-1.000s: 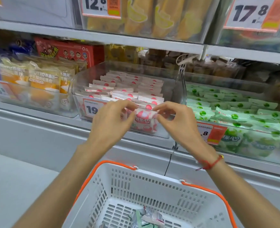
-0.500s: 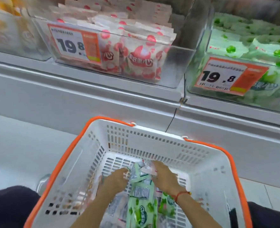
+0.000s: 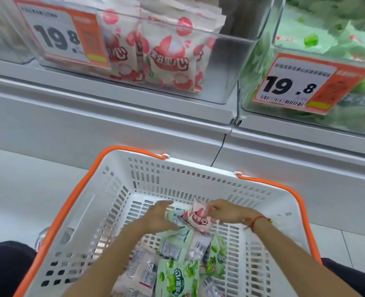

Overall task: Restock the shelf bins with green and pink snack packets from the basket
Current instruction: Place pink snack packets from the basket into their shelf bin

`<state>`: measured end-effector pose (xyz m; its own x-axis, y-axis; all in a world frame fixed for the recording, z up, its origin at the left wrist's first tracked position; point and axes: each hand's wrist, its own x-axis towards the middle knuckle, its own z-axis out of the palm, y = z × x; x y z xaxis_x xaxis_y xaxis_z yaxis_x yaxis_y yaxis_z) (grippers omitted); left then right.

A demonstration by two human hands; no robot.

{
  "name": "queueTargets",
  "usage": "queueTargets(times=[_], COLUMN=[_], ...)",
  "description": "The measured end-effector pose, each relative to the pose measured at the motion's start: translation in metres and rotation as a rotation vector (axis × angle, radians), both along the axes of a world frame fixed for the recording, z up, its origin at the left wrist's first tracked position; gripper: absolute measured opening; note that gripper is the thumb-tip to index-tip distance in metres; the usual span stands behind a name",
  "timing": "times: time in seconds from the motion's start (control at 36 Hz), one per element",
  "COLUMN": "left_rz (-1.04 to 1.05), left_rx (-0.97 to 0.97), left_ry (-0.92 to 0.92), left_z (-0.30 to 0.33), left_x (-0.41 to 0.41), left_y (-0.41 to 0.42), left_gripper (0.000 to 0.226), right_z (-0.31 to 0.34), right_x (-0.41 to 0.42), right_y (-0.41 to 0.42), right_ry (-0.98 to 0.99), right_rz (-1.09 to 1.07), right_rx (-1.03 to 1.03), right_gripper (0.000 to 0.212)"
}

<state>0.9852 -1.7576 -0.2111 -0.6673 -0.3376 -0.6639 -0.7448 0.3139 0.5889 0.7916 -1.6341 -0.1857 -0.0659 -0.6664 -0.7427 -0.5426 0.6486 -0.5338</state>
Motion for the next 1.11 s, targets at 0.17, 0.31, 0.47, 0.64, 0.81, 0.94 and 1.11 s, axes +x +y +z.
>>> queueTargets(times=[0.17,0.31,0.47,0.64,0.81,0.94,1.11], left_rz=[0.064,0.167,0.304,0.389,0.386,0.363,-0.046], left_rx=[0.166,0.130,0.078,-0.070,-0.213,-0.637,-1.049], left_ry=[0.263,0.539,0.793,1.063,1.152,1.120,0.612], left_z=[0.082,0.135,0.194,0.245,0.293,0.324,0.348], left_x=[-0.015,-0.010,-0.001,0.003,-0.005,-0.015,-0.032], left_y=[-0.013,-0.023,-0.028,-0.029,-0.041,-0.074,-0.111], left_gripper=[0.050,0.025,0.027,0.015,0.011,0.010,0.029], right_z=[0.079,0.150,0.230,0.287,0.333,0.358,0.365], right_x=[-0.010,-0.005,0.023,0.040,0.039,0.027,0.018], right_y=[-0.011,-0.019,-0.028,-0.035,-0.042,-0.045,-0.054], right_ry=[-0.273,-0.240,-0.125,0.319,0.385,0.610,0.690], right_rz=[-0.077,-0.056,-0.132,-0.083,-0.124,-0.217,-0.314], right_rx=[0.026,-0.130,-0.408,-0.697,-0.892,-1.006,-1.074], right_gripper=[0.028,0.028,0.020,0.017,0.008,0.012,0.011])
